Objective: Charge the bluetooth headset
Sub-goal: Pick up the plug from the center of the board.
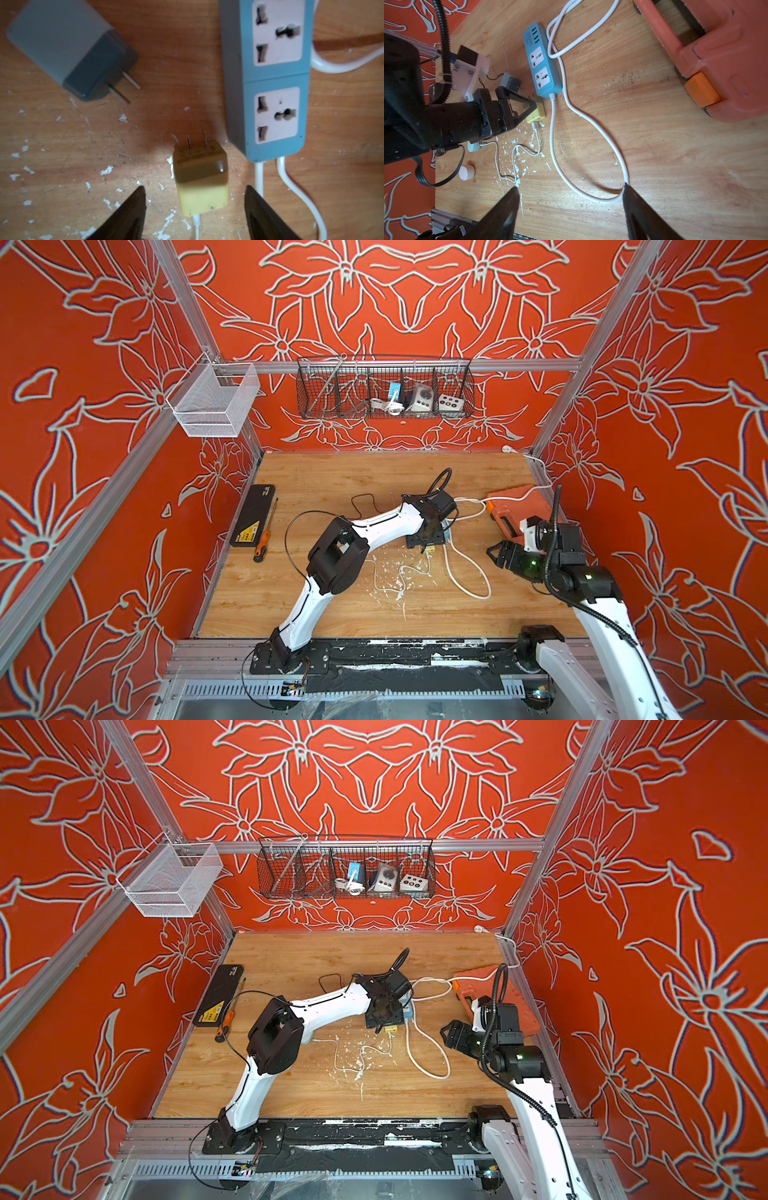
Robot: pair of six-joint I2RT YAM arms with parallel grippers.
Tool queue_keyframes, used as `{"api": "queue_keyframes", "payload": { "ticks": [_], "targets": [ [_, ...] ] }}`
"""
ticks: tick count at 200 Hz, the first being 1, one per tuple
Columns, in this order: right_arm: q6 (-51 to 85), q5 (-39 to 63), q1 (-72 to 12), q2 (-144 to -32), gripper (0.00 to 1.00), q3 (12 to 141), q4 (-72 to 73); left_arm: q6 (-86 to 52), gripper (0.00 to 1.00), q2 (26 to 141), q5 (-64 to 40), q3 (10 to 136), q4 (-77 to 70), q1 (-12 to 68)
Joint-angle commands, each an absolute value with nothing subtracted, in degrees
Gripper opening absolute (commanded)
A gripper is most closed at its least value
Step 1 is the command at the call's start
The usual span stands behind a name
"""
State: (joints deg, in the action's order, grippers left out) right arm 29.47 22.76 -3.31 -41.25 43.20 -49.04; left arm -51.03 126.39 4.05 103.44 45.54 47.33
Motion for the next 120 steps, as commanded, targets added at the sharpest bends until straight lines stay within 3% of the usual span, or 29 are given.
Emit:
{"api": "queue_keyframes", "payload": {
  "ticks": [1, 54, 120],
  "targets": [
    [29.4, 21.75, -3.6, -41.44, 0.79, 42.22, -49.18, -51.33, 0.72, 128.01, 4.03, 104.32, 47.73, 47.73],
    [29.43, 21.76, -3.57, -41.4, 0.79, 41.87, -48.93, -50.98, 0.7, 130.84, 5.1, 105.64, 48.72, 47.72],
    [29.54, 22.03, -3.65, -41.48, 0.8, 41.33, -48.63, -50.8, 0.54, 129.79, 5.6, 102.99, 48.72, 47.15]
  ]
}}
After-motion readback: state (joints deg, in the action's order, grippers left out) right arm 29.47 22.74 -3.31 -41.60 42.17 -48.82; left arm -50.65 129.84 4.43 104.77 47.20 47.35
